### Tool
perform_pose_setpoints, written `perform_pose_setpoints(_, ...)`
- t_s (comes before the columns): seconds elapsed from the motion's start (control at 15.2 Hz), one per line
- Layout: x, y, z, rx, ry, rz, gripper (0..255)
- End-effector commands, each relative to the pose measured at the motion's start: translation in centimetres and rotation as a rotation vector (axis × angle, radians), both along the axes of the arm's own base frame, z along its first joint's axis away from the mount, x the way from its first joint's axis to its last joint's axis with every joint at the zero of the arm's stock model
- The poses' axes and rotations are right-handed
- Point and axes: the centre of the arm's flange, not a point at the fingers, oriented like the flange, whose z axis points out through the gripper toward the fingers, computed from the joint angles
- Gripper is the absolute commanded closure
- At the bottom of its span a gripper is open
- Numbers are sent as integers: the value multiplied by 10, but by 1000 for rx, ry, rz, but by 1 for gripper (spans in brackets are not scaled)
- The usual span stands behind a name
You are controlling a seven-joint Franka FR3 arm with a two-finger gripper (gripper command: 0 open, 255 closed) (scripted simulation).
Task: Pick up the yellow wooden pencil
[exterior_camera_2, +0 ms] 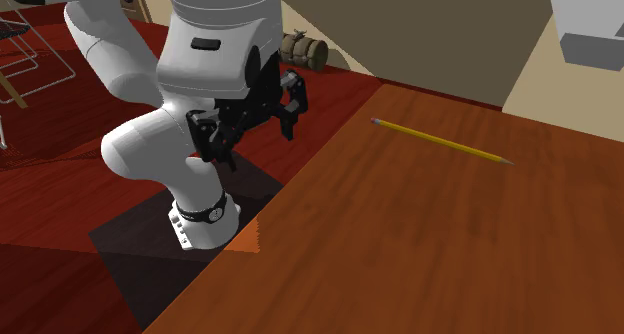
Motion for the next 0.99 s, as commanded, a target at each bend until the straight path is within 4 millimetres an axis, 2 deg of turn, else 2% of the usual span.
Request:
perform_pose_setpoints(0.0,0,0,0,0,0,0,0)
perform_pose_setpoints(0.46,80,47,21,-41,-22,97,0)
perform_pose_setpoints(0.92,154,103,42,-82,-44,194,0)
